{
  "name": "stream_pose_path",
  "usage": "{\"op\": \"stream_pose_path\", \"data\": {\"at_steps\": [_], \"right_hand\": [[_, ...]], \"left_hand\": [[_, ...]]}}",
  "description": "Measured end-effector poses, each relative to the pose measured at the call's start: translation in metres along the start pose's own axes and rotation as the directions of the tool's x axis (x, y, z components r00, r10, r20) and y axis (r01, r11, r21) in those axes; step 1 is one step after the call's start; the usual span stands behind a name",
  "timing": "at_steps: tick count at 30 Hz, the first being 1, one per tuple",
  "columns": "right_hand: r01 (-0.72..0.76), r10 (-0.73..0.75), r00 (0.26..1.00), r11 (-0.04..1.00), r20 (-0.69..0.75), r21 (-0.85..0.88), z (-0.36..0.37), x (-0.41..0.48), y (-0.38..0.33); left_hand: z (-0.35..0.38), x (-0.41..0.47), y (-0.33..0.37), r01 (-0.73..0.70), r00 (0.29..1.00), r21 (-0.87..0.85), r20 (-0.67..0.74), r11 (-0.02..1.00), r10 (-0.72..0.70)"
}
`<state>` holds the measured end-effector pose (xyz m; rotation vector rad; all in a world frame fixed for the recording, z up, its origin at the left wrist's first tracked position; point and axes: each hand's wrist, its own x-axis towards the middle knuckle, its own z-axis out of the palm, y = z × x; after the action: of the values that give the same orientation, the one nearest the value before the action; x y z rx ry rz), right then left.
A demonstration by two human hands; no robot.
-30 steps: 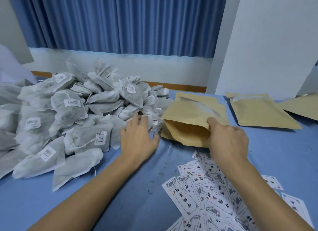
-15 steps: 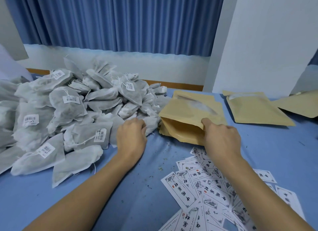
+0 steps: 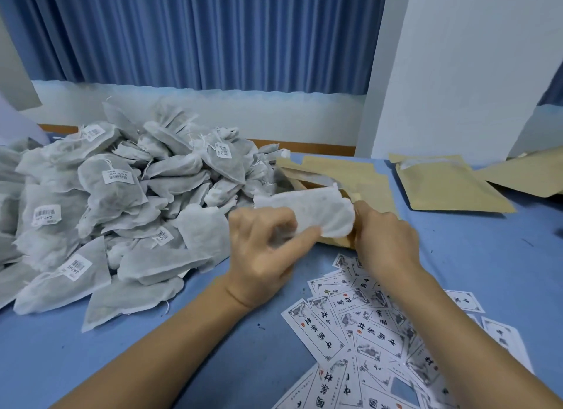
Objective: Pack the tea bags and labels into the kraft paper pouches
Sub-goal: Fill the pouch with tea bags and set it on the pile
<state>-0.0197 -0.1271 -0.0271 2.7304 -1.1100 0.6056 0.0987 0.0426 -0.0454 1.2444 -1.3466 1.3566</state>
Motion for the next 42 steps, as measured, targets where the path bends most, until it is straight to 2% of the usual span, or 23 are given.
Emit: {"op": "stream_pose_path", "data": {"at_steps": [2, 5, 7, 10, 11, 14, 17, 18, 19, 20, 22, 23, 25, 27, 29, 31, 33, 34, 35, 36, 38, 40, 42], "right_hand": [[0.023, -0.024, 0.998, 1.0, 0.054, 0.015, -0.003, -0.002, -0.004], [0.05, -0.051, 0.997, 0.998, 0.049, 0.031, -0.008, -0.004, -0.007], [0.066, -0.066, 0.997, 0.998, 0.03, -0.005, -0.011, -0.004, -0.009], [0.095, -0.095, 0.995, 0.995, 0.004, -0.027, -0.014, -0.004, -0.011], [0.127, -0.127, 0.992, 0.991, -0.004, -0.038, -0.016, -0.005, -0.012], [0.185, -0.187, 0.982, 0.981, -0.032, -0.065, -0.022, -0.006, -0.016], [0.151, -0.154, 0.987, 0.987, -0.052, -0.059, -0.025, -0.004, -0.014], [0.144, -0.148, 0.987, 0.988, -0.058, -0.062, -0.024, -0.003, -0.013], [0.147, -0.151, 0.986, 0.987, -0.064, -0.064, -0.024, -0.002, -0.012], [0.149, -0.154, 0.985, 0.987, -0.074, -0.058, -0.023, -0.003, -0.012], [0.136, -0.138, 0.986, 0.99, -0.094, -0.031, -0.022, -0.002, -0.01], [0.118, -0.12, 0.988, 0.993, -0.095, -0.023, -0.022, -0.002, -0.008], [0.076, -0.077, 0.993, 0.997, -0.094, -0.018, -0.022, 0.001, -0.003], [0.037, -0.04, 0.994, 0.999, -0.1, -0.03, -0.022, 0.003, 0.0], [0.015, -0.021, 0.996, 0.997, -0.087, -0.074, -0.02, 0.002, 0.0], [0.004, -0.009, 0.998, 0.995, -0.055, -0.098, -0.016, 0.001, -0.002], [-0.001, -0.003, 0.999, 0.994, -0.037, -0.114, -0.011, -0.001, -0.002], [-0.004, 0.0, 0.999, 0.992, -0.037, -0.123, -0.008, -0.001, -0.001], [-0.007, 0.002, 0.999, 0.991, -0.037, -0.133, -0.006, -0.001, -0.001], [-0.01, 0.005, 0.999, 0.99, -0.035, -0.143, -0.004, -0.001, 0.0], [-0.014, 0.01, 1.0, 0.988, -0.03, -0.155, 0.0, -0.001, 0.0], [-0.012, 0.007, 1.0, 0.986, -0.029, -0.166, 0.002, -0.001, -0.001], [-0.012, 0.007, 1.0, 0.984, -0.029, -0.175, 0.003, -0.001, -0.002]], "left_hand": [[0.003, 0.002, 0.01, -0.046, 0.997, -0.049, 0.06, 0.998, 0.049], [0.014, 0.002, 0.022, -0.042, 0.942, 0.043, 0.335, 0.998, 0.026], [0.023, 0.0, 0.029, 0.072, 0.822, 0.2, 0.543, 0.977, -0.172], [0.037, 0.007, 0.037, 0.136, 0.554, 0.338, 0.754, 0.931, -0.354], [0.045, 0.01, 0.038, 0.146, 0.468, 0.37, 0.791, 0.918, -0.393], [0.076, 0.019, 0.034, 0.31, 0.365, 0.443, 0.761, 0.841, -0.536], [0.102, 0.025, 0.02, 0.413, 0.196, 0.352, 0.867, 0.84, -0.459], [0.109, 0.028, 0.012, 0.356, 0.187, 0.312, 0.9, 0.881, -0.394], [0.112, 0.03, 0.004, 0.383, 0.18, 0.273, 0.915, 0.882, -0.361], [0.115, 0.03, -0.002, 0.475, 0.152, 0.262, 0.916, 0.84, -0.371], [0.123, 0.042, -0.005, 0.788, -0.037, 0.362, 0.835, 0.498, -0.548], [0.124, 0.051, -0.003, 0.848, -0.143, 0.398, 0.807, 0.349, -0.573], [0.127, 0.054, 0.001, 0.869, -0.177, 0.362, 0.864, 0.337, -0.471], [0.124, 0.046, 0.006, 0.878, -0.036, 0.258, 0.876, 0.404, -0.482], [0.11, 0.033, 0.012, 0.792, 0.165, 0.126, 0.897, 0.597, -0.409], [0.086, 0.02, 0.012, 0.552, 0.448, -0.033, 0.855, 0.833, -0.263], [0.062, 0.005, 0.004, 0.321, 0.762, -0.138, 0.626, 0.937, -0.168], [0.05, 0.002, -0.003, 0.289, 0.86, -0.129, 0.469, 0.948, -0.199], [0.04, 0.0, -0.013, 0.301, 0.91, -0.073, 0.319, 0.951, -0.263], [0.032, 0.003, -0.025, 0.342, 0.919, 0.022, 0.203, 0.94, -0.339], [0.024, 0.013, -0.057, 0.463, 0.854, 0.297, 0.1, 0.835, -0.51], [0.022, 0.027, -0.097, 0.519, 0.703, 0.57, 0.138, 0.637, -0.697], [0.02, 0.039, -0.132, 0.497, 0.53, 0.705, 0.215, 0.506, -0.82]]}}
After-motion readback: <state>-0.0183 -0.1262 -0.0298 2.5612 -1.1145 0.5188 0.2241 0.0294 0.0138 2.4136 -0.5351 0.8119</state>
